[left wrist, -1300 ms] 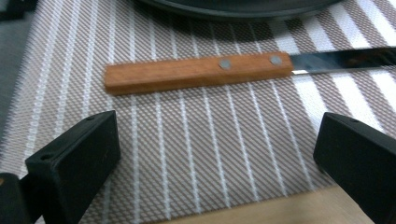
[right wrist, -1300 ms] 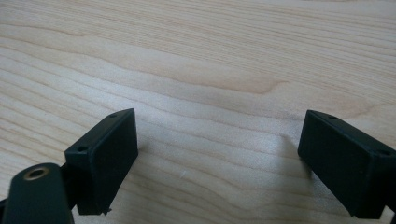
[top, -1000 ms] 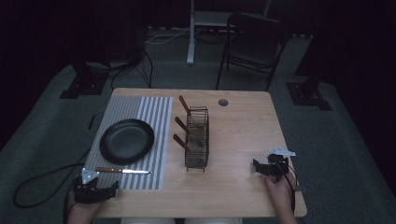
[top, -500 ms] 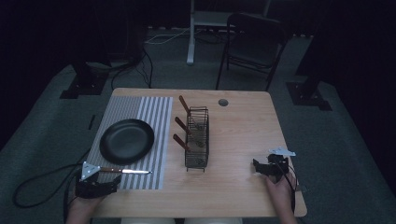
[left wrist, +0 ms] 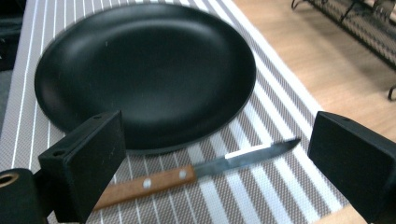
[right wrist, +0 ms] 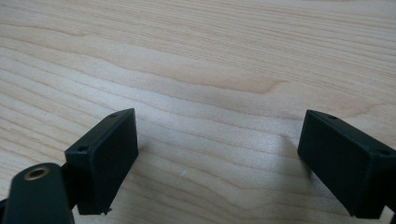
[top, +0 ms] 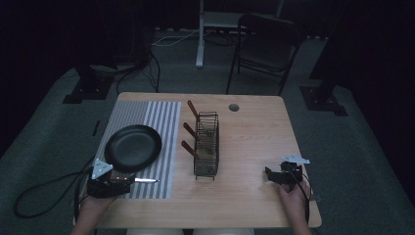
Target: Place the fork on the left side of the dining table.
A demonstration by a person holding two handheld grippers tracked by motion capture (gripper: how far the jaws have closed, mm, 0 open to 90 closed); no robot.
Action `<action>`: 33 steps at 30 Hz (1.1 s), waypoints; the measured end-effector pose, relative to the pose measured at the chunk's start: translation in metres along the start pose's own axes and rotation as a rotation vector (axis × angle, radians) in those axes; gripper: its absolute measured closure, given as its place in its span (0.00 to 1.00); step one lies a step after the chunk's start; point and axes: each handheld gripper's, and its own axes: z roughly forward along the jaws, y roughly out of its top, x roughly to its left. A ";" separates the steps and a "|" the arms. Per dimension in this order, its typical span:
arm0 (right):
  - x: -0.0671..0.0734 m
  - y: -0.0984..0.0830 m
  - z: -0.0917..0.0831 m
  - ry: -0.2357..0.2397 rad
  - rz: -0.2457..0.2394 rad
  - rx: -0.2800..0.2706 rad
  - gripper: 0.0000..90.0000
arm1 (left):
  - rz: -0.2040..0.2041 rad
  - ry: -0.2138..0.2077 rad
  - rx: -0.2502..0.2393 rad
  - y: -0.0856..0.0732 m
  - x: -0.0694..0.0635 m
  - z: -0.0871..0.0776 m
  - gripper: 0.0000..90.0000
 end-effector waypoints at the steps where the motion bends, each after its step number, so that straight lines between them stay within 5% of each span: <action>1: 0.000 0.000 0.000 0.000 0.000 0.000 0.13 | 0.004 0.005 -0.008 0.003 -0.002 0.001 0.05; 11: 0.000 0.000 0.000 0.000 0.000 -0.001 0.13 | 0.043 -0.087 -0.056 0.036 -0.018 0.003 0.06; 20: 0.000 0.000 0.000 0.000 0.000 -0.001 0.13 | 0.131 -0.113 -0.081 0.065 -0.043 0.012 0.06; 33: 0.000 0.000 0.000 0.000 0.000 -0.001 0.13 | 0.164 -0.177 -0.107 0.100 -0.061 0.033 0.06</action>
